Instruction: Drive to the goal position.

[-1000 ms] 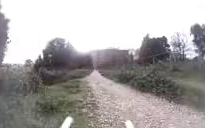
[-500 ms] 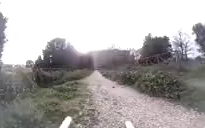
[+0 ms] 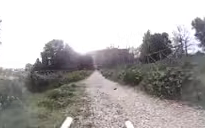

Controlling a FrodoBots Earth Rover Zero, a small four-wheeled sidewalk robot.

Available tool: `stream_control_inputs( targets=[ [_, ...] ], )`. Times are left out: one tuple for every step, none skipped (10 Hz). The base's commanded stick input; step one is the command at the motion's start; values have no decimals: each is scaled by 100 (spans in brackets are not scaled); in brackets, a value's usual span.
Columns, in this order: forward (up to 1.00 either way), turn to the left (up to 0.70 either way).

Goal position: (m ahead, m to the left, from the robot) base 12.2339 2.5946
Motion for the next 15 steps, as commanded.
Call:
stream_control_inputs(
  targets=[
    [70, 0],
    [70, 0],
    [70, 0],
    [70, 0],
    [70, 0],
    [70, 0],
    [70, 0],
    [70, 0],
    [70, 0],
    [70, 0],
    [70, 0],
    [70, 0],
    [70, 19],
    [70, 23],
    [70, 0]
  ],
)
